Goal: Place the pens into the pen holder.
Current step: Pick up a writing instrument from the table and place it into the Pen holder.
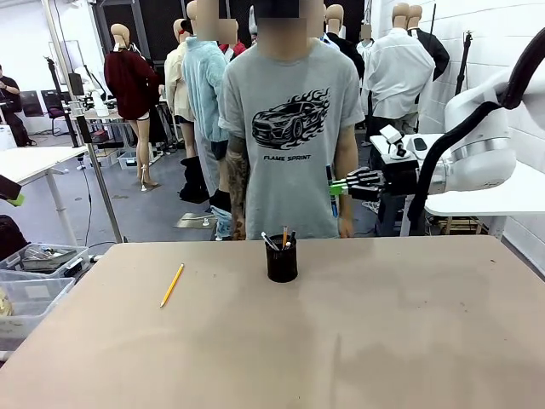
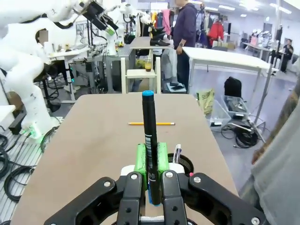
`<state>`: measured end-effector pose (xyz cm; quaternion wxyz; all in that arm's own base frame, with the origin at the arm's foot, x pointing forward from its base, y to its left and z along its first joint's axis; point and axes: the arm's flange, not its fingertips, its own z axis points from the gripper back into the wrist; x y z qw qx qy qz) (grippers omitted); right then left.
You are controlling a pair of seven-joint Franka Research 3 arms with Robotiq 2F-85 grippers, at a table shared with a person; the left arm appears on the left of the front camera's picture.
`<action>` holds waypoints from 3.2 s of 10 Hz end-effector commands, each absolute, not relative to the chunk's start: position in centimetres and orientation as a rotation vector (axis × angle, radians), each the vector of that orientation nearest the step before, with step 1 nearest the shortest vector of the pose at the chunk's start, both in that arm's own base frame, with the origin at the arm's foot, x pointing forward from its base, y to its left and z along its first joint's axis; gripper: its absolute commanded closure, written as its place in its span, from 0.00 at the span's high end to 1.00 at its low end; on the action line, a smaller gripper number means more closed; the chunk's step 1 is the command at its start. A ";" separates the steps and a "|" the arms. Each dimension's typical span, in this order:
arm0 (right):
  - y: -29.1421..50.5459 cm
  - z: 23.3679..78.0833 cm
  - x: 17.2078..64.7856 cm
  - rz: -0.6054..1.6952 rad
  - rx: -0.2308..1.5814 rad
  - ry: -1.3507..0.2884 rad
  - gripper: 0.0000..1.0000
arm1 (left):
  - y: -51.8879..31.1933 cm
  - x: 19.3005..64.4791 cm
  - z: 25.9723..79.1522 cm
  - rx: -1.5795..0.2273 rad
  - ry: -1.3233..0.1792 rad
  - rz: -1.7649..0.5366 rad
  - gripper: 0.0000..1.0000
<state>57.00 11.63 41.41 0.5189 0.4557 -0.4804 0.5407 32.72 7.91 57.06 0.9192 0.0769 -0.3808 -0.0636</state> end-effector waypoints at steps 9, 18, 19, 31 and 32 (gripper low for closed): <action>22.5 34.4 66.5 1.352 1.368 -0.921 0.00 | 7.9 32.9 57.0 0.163 -0.792 -0.128 1.00; 23.7 31.4 67.4 1.349 1.361 -0.817 0.00 | 7.9 32.9 57.0 0.163 -0.792 -0.128 1.00; 23.8 31.3 67.3 1.358 1.361 -0.803 0.00 | 7.9 32.9 57.0 0.163 -0.792 -0.128 1.00; 17.4 39.7 62.9 1.377 1.035 -0.913 0.74 | 7.9 32.9 57.0 0.163 -0.792 -0.128 1.00; 15.2 41.4 61.3 1.326 0.926 -0.861 0.74 | 7.9 32.9 57.0 0.163 -0.792 -0.128 1.00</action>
